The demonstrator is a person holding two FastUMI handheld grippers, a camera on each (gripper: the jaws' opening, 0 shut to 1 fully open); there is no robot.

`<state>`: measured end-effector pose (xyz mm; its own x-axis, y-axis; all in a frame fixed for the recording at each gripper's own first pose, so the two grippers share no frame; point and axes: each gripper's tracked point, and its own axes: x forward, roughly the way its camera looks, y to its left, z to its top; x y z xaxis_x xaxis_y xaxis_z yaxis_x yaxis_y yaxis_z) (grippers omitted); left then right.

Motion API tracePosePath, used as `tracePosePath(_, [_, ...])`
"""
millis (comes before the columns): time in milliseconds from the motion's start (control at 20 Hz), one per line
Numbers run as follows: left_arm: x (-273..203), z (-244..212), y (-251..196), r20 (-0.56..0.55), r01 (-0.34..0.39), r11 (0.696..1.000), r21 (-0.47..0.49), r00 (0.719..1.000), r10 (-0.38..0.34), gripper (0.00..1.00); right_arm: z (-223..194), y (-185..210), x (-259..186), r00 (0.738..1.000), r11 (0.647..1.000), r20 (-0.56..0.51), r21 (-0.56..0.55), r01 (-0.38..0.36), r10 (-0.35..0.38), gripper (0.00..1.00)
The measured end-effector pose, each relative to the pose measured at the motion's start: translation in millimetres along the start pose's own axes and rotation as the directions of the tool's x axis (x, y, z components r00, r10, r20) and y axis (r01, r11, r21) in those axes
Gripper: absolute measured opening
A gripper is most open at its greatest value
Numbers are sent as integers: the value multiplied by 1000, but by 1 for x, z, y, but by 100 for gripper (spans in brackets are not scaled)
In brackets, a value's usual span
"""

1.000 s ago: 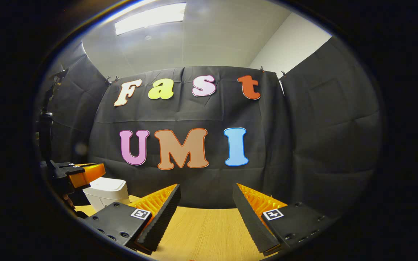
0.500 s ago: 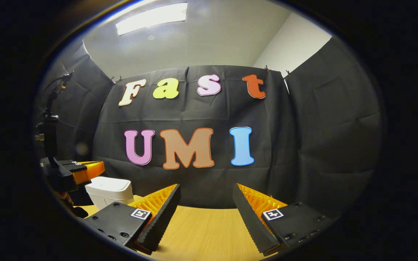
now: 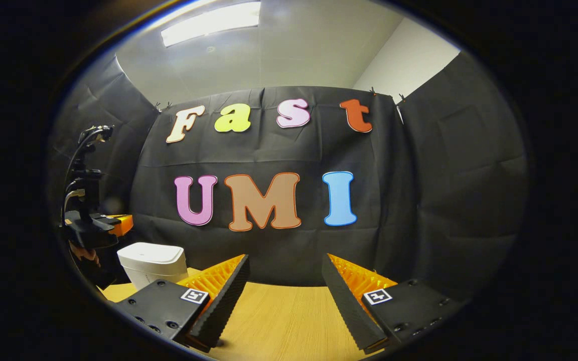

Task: Press the lid of the desktop garbage bin to open it, pick up the crumpled paper on the desktop and throw it into the bin, then pick up the pop can on the desktop and drop it into the bin, and finally close the garbage bin lid.

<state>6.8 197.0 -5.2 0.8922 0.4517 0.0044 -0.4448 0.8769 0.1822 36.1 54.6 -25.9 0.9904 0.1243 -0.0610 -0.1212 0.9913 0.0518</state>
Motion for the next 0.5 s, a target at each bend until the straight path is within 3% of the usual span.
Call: tracePosePath(500, [30,-88,19,-247,-36,998,-54,969,21,1,-9,10,1,999,1000,-36,-14,9,-9,100])
